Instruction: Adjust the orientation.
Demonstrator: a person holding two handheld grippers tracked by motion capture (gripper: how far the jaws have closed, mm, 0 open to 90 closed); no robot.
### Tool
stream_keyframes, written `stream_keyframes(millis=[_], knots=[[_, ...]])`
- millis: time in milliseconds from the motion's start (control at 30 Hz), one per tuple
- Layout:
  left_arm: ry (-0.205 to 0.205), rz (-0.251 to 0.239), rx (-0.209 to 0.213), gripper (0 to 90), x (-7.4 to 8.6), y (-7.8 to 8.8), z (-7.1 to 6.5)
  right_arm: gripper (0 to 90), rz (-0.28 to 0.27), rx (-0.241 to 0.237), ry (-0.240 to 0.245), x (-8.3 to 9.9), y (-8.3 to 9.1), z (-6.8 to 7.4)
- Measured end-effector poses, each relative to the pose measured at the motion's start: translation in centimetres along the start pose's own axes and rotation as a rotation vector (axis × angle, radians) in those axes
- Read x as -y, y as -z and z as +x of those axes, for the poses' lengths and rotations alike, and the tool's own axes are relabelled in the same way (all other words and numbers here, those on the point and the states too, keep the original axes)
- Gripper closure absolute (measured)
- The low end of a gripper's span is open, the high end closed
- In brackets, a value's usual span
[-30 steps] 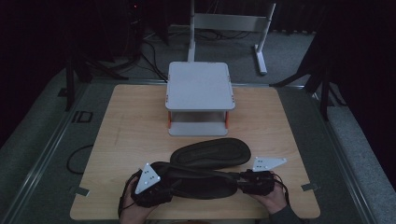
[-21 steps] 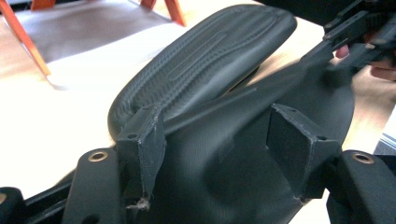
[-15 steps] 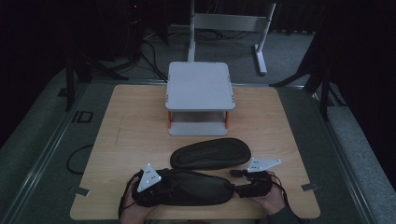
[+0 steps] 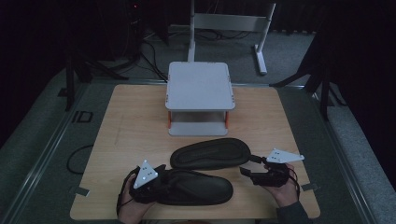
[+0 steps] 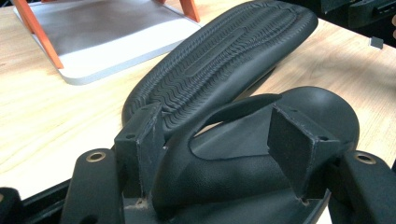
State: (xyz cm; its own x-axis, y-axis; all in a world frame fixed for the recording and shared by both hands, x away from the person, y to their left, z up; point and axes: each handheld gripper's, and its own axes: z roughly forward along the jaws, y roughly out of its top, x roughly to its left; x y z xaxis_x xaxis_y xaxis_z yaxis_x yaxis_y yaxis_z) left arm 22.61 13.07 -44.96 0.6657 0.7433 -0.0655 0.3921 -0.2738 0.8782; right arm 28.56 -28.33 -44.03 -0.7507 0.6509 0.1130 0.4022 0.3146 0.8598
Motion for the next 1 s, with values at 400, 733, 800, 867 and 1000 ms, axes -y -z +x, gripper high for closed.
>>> stream_keyframes(millis=[400,733,800,867,1000], knots=[[-0.030,0.011,-0.023,36.3,-2.0,-0.9,1.1,20.7,0.009,0.085,-0.006,-0.3,0.1,-2.2],[-0.050,0.032,-0.036,36.2,-3.9,-2.6,2.9,21.1,-0.010,0.085,-0.073,-0.7,-0.3,-3.6],[-0.041,0.046,-0.036,36.2,-4.1,-3.1,3.5,21.2,-0.021,0.068,-0.089,-1.2,-0.5,-4.0],[-0.037,0.060,-0.044,36.1,-4.2,-3.7,4.2,21.4,-0.016,0.063,-0.092,-1.5,-0.9,-4.2],[-0.029,0.098,-0.047,36.2,-4.2,-4.9,5.4,21.6,0.004,0.037,-0.101,-1.7,-1.8,-4.4]])
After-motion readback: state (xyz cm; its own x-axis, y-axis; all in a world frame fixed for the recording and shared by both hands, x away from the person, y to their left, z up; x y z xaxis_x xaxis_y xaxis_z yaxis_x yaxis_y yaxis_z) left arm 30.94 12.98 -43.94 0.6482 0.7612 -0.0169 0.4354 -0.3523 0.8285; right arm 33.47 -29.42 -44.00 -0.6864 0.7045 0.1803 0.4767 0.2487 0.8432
